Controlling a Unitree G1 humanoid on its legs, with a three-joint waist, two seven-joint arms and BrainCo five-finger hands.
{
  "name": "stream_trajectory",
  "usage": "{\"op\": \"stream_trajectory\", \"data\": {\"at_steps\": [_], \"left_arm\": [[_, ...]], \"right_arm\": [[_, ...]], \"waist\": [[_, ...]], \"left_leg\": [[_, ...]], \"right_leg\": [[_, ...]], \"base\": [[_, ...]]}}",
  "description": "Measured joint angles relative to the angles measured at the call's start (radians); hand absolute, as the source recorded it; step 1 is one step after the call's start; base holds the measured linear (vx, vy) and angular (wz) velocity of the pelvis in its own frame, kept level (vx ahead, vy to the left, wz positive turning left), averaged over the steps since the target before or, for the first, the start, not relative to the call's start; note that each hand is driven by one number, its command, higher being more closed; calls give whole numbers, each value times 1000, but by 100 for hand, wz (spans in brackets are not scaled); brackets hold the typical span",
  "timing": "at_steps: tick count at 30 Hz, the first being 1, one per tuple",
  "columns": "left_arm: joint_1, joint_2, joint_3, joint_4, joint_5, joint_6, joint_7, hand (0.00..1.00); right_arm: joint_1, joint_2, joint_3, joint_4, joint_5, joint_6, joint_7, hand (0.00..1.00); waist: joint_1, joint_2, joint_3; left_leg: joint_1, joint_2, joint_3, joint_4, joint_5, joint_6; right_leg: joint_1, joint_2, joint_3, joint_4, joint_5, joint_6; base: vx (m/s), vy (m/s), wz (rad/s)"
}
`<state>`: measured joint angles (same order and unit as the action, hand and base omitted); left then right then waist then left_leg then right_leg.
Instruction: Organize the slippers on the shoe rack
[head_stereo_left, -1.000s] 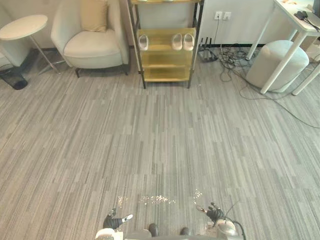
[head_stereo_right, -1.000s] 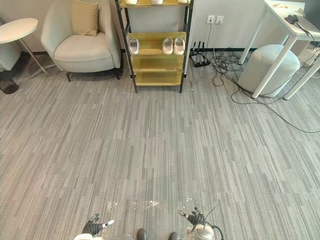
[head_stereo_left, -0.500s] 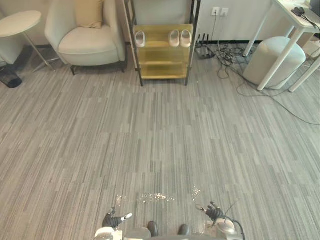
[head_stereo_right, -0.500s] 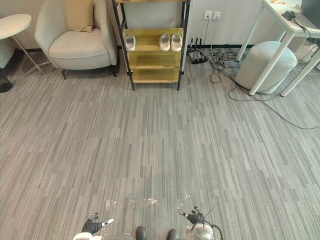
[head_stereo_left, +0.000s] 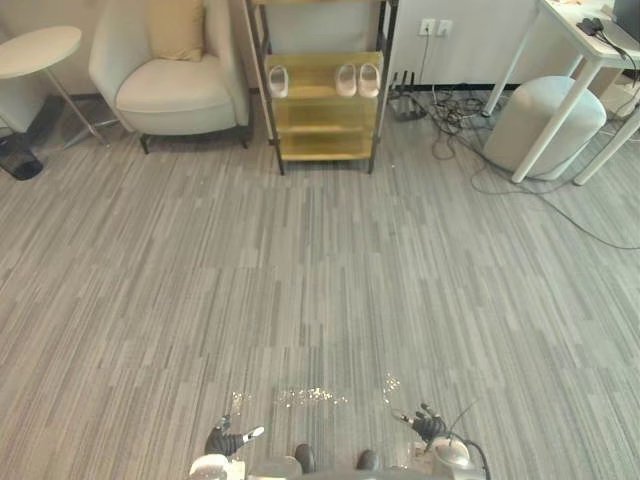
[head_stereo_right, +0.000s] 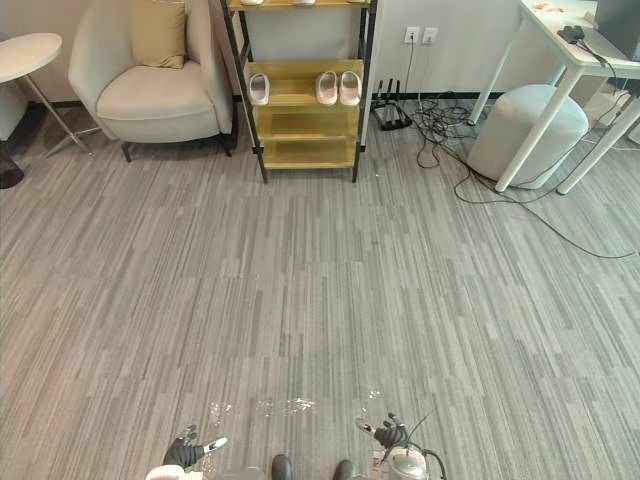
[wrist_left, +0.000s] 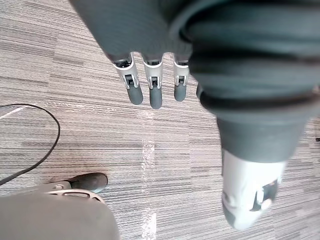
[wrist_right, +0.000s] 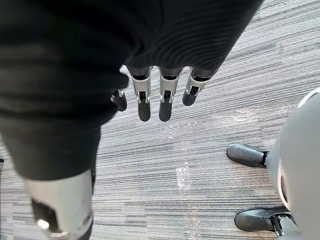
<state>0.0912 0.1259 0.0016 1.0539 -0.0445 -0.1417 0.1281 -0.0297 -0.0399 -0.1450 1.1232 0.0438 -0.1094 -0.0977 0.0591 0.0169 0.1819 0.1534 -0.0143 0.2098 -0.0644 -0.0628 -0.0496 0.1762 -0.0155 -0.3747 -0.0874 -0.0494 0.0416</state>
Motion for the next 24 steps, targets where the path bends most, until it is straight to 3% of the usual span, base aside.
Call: {"op": "stream_trajectory", "data": {"at_steps": [1,2,4,5,8,9,10,11,13,15,16,17,18,19,20,21,22,23,24], "left_arm": [[-2,2,0,0,0,0,0,0],[-5,7,0,-1,-4,0,0,0],[-3,8,1,-1,-24,1,-1,0],[-1,11,1,-2,-38,1,-1,0],[10,-7,13,-3,-51,1,1,0],[10,-9,20,-2,-66,1,1,0],[11,-13,23,-1,-68,2,1,0],[10,-8,23,-3,-77,0,0,0],[8,-4,23,-4,-78,0,-2,0],[11,-7,21,-3,-81,1,-2,0],[13,-11,23,-3,-83,1,-2,0],[17,-1,23,-3,-87,2,-3,0],[-2,22,23,-1,-86,2,-2,0],[-5,23,23,-1,-86,3,-2,0],[-7,23,23,1,-86,4,-2,0],[-6,31,20,2,-85,14,-2,0],[-6,33,18,2,-85,18,-2,0],[-6,42,0,3,-83,22,-2,0],[-6,48,-9,2,-83,21,-2,0]], "right_arm": [[0,0,1,0,0,0,0,0],[1,-1,7,0,3,0,1,0],[0,-4,15,-1,8,0,2,0],[3,-14,31,-1,19,0,1,0],[10,-50,58,4,37,0,4,0],[12,-54,57,6,38,2,3,0],[12,-58,56,10,38,5,2,0],[12,-61,44,12,39,7,-1,0],[12,-59,41,12,41,10,-1,0],[12,-57,42,11,42,10,-1,0],[12,-56,42,12,42,10,-1,0],[10,-48,42,12,41,10,-1,0],[7,-11,45,0,37,9,3,0],[3,-8,45,-1,37,9,3,0],[-5,0,46,-2,37,9,5,0],[-1,6,52,-17,37,7,11,0],[-3,6,52,-22,37,5,12,0],[-1,3,60,-39,37,3,13,0],[-1,0,75,-42,36,2,14,0]], "waist": [[0,-2,1],[3,-6,3],[5,0,7],[6,3,13],[13,32,30],[20,37,35],[22,36,37],[23,25,46],[25,18,50],[39,20,48],[41,21,47],[52,8,41],[56,-41,36],[57,-42,37],[59,-43,38],[55,-55,47],[54,-55,49],[47,-49,53],[44,-52,52]], "left_leg": [[-19,2,0,35,-19,5],[-85,14,7,172,-88,8],[-177,57,52,391,-160,-6],[-266,102,97,613,-165,-9],[-356,195,144,894,-113,4],[-414,225,148,992,-138,12],[-429,228,148,988,-158,13],[-470,218,150,877,-183,9],[-487,192,143,731,-172,6],[-469,132,72,378,-68,-36],[-467,129,72,376,-31,-34],[-469,104,64,393,13,22],[-501,76,73,469,-73,37],[-502,77,73,482,-85,41],[-487,85,81,504,-119,41],[-392,84,106,501,-152,61],[-368,84,108,498,-161,62],[-274,83,109,468,-180,68],[-217,81,109,430,-180,69]], "right_leg": [[-1,-1,-2,0,-1,0],[-2,-4,-4,0,-13,-19],[-2,0,-7,7,-33,-39],[5,-1,-5,20,-55,-44],[50,12,10,27,-74,-45],[66,-1,25,41,-85,-48],[64,-11,30,49,-90,-50],[60,-53,40,56,-99,-37],[55,-88,46,65,-113,-14],[53,-143,58,85,-158,61],[57,-145,62,85,-163,69],[69,-170,65,84,-177,88],[54,-208,63,148,-179,95],[41,-213,65,179,-180,98],[-23,-237,87,334,-187,110],[-131,-282,156,696,-176,122],[-154,-284,164,781,-174,118],[-227,-292,159,1013,-179,108],[-263,-297,121,1076,-189,90]], "base": [[-38,-24,7],[-39,-20,6],[-43,-2,1],[-46,1,0],[65,19,-16],[190,78,-24],[197,123,-30],[124,102,-21],[213,187,-17],[358,320,-20],[371,288,-19],[475,252,-2],[475,252,0],[468,252,-3],[468,269,-24],[468,269,-26],[588,247,-21],[503,133,-8],[601,154,-10]]}}
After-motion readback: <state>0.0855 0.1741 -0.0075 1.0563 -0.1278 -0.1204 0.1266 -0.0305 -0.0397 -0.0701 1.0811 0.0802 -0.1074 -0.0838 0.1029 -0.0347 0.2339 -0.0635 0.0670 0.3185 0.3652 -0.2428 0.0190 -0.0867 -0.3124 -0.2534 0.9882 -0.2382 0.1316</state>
